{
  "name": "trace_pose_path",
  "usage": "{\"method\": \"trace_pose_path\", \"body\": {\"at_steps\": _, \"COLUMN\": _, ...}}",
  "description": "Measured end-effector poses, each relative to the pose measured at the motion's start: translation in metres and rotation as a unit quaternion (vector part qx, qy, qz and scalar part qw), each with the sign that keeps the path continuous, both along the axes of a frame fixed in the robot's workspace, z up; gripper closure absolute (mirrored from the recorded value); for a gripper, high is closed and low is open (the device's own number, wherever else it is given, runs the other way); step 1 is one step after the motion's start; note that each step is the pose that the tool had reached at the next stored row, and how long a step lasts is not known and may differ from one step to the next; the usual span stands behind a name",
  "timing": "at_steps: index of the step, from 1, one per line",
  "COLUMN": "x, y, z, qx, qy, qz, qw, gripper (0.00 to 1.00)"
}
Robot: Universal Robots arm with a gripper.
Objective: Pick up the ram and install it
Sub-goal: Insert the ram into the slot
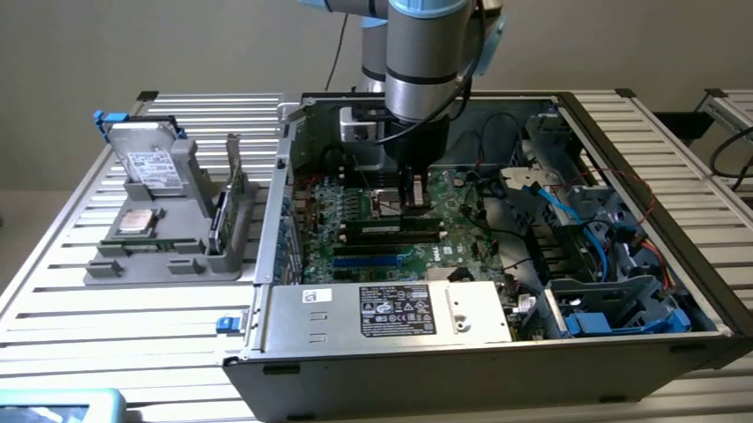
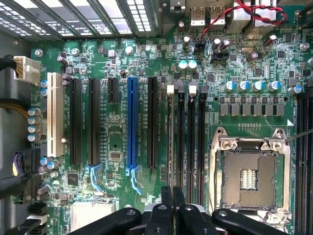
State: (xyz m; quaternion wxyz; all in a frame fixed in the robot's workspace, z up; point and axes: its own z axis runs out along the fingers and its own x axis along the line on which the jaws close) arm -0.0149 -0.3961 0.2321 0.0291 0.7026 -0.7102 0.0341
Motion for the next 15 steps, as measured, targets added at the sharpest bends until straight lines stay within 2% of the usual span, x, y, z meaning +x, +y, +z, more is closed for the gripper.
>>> {"method": "trace_pose_path", "body": {"at_steps": 15, "x": -0.0001, "y": 0.0009, "z": -0.004, "qx": -0.0003, "qy": 0.0001, "qz": 0.0, "qw": 1.0, "gripper": 0.87}}
